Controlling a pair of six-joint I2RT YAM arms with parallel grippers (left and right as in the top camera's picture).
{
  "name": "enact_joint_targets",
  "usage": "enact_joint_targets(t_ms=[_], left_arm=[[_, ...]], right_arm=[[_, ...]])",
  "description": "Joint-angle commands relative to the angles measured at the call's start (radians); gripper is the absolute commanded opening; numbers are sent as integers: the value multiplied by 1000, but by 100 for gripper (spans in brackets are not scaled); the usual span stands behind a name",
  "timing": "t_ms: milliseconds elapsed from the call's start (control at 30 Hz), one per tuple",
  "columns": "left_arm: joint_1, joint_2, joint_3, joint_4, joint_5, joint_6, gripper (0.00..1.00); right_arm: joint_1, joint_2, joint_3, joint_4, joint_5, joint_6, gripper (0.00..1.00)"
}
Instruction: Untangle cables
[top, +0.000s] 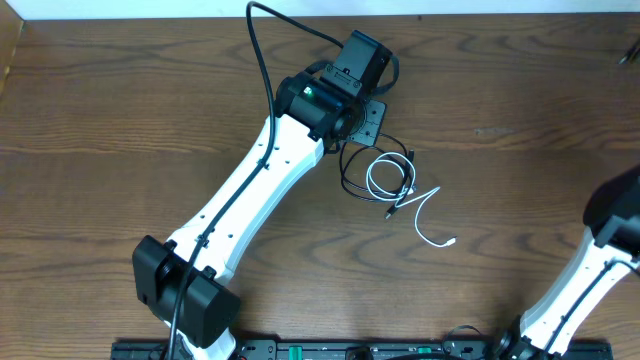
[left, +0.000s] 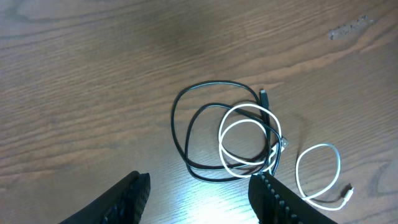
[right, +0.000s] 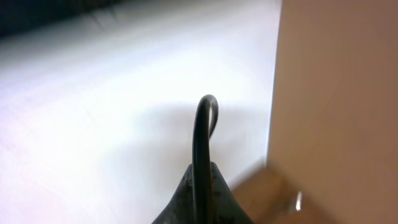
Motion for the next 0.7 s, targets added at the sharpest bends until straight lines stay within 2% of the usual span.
enact_joint_targets(t_ms=[0,200,400,567,667], left_arm=[[0,-18,5,2,3,-10,56],[0,-18,5,2,3,-10,57],[0,-18,5,2,3,-10,57],[0,-18,5,1,3,-10,57],[0,-18,5,1,3,-10,57]], right_arm=[[1,67,-1,-44,12,-19,1],[-2,140,-2,-170,12,-18,1],[-11,142,-2,-272,13,12,6],[-37,121,-2,-394,-19,185,1],[-61,91,-1,-420,-237,294,1]])
